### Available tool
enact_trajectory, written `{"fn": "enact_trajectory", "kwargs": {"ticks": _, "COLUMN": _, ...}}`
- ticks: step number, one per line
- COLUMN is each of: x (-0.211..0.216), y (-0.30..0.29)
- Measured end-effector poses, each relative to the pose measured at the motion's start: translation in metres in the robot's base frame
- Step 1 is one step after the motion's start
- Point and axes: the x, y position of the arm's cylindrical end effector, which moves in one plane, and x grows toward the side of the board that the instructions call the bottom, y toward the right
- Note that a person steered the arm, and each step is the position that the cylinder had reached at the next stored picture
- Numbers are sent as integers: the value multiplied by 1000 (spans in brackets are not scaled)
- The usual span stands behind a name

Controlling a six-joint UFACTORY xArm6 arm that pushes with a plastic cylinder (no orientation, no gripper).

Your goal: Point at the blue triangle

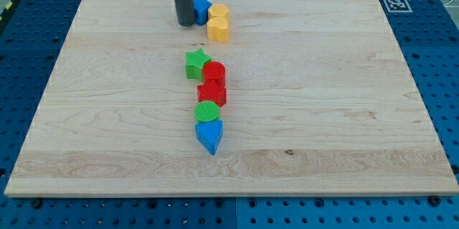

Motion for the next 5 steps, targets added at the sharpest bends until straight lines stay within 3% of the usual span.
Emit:
{"fn": "enact_trajectory", "kwargs": {"ticks": 1, "x": 0, "y": 5}}
{"fn": "enact_trajectory", "kwargs": {"ticks": 3, "x": 27, "y": -55}}
{"fn": "enact_trajectory", "kwargs": {"ticks": 5, "x": 133, "y": -76}}
